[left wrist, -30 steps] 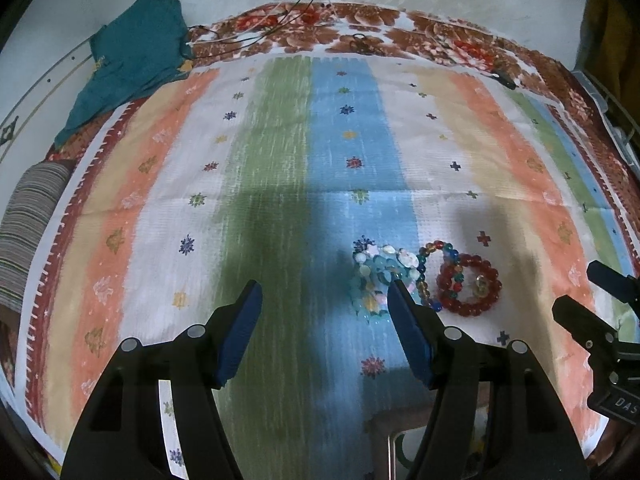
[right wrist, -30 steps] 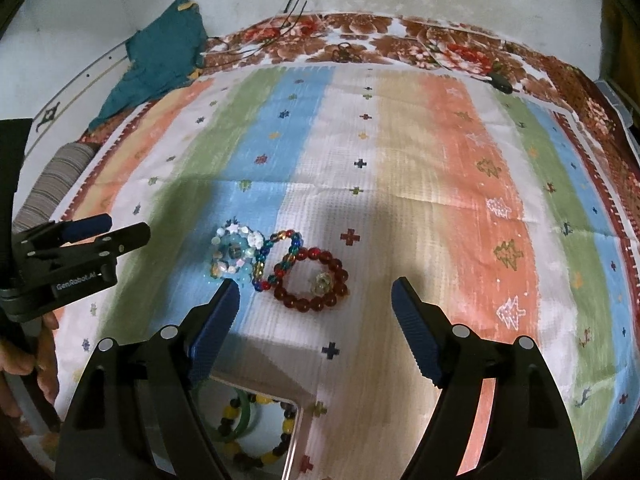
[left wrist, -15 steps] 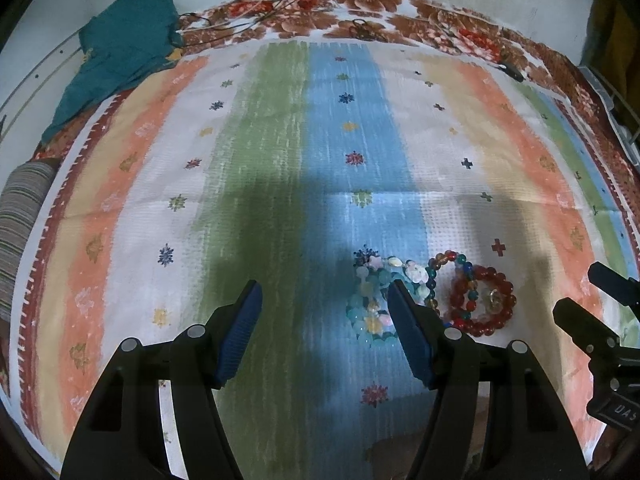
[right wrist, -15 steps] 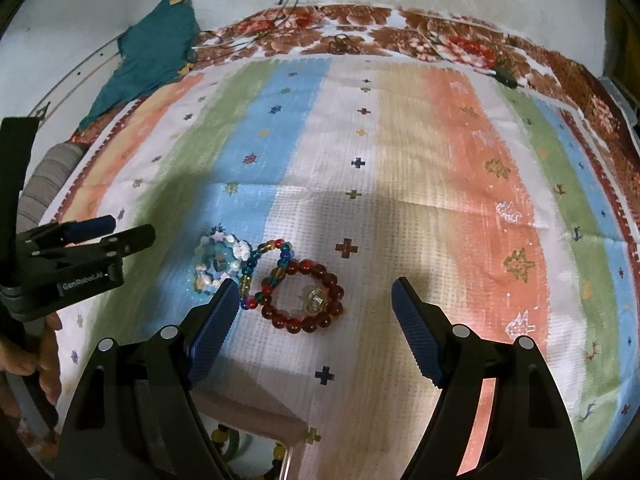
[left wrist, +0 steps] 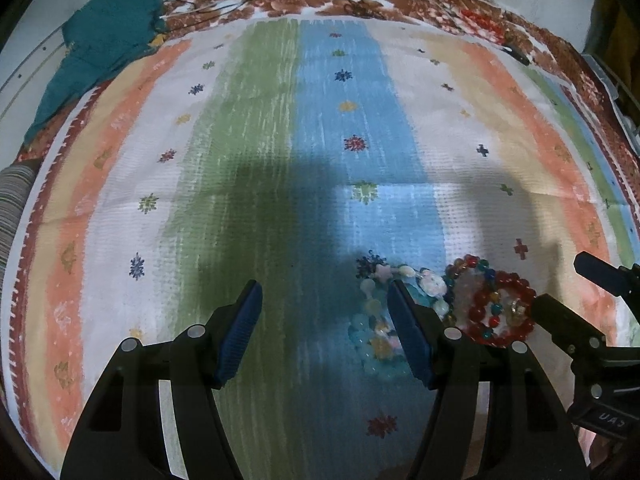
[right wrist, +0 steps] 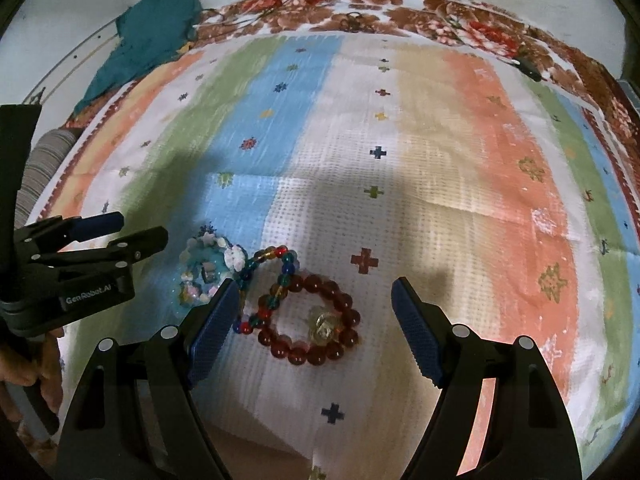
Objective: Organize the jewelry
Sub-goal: 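Grasp the white crystal bracelet with the left tool while the right tool grasps the multicolour bead bracelet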
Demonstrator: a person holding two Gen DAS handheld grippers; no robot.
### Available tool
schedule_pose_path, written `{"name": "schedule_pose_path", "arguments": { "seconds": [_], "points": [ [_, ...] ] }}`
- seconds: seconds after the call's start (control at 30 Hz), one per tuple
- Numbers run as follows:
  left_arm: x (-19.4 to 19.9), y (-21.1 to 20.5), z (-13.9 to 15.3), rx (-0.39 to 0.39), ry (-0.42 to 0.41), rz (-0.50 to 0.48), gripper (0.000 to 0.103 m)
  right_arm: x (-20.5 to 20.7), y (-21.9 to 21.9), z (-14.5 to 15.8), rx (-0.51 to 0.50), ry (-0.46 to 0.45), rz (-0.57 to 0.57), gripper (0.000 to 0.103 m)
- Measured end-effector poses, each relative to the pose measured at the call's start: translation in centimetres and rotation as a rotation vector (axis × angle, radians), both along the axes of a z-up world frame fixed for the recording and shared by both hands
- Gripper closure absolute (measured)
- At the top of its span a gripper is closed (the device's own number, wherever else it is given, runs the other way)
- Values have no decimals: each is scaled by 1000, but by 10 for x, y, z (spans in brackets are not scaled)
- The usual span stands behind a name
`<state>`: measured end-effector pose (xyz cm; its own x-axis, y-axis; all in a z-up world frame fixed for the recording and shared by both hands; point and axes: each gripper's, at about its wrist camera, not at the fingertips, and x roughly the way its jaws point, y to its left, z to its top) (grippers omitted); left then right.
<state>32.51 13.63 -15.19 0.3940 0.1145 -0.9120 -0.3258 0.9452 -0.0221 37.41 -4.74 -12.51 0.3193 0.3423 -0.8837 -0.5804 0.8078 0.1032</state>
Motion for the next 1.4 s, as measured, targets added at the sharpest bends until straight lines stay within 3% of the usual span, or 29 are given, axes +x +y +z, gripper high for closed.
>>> {"name": "schedule_pose_path", "arguments": {
  "seconds": [0.23, 0.43, 0.53, 0.67, 0.9, 1.03, 1.1, 1.23, 1.3, 1.4],
  "points": [
    [9, 8, -16, -82, 9, -1, 40, 10, 7, -15, -31, 28, 10, 25],
    [19, 6, -22, -108, 16, -15, 46, 16, 10, -24, -39, 43, 24, 26],
    [23, 5, -25, -111, 25, -21, 50, 19, 14, -27, -49, 51, 40, 37],
    [25, 4, -30, -121, 37, -32, 65, 20, 20, -33, -59, 56, 65, 42],
    [24, 4, -35, -138, 42, -50, 76, 21, 27, -40, -71, 71, 80, 55],
    [25, -1, -37, -149, 49, -75, 88, 21, 29, -42, -71, 75, 90, 74],
    [25, -4, -38, -143, 50, -86, 93, 21, 28, -43, -62, 83, 93, 77],
    [25, -8, -40, -115, 49, -98, 93, 21, 27, -43, -48, 85, 97, 82],
    [24, -8, -39, -113, 45, -99, 93, 19, 27, -42, -46, 72, 99, 92],
    [24, -7, -37, -102, 42, -99, 93, 19, 27, -40, -51, 64, 97, 92]
  ]
}}
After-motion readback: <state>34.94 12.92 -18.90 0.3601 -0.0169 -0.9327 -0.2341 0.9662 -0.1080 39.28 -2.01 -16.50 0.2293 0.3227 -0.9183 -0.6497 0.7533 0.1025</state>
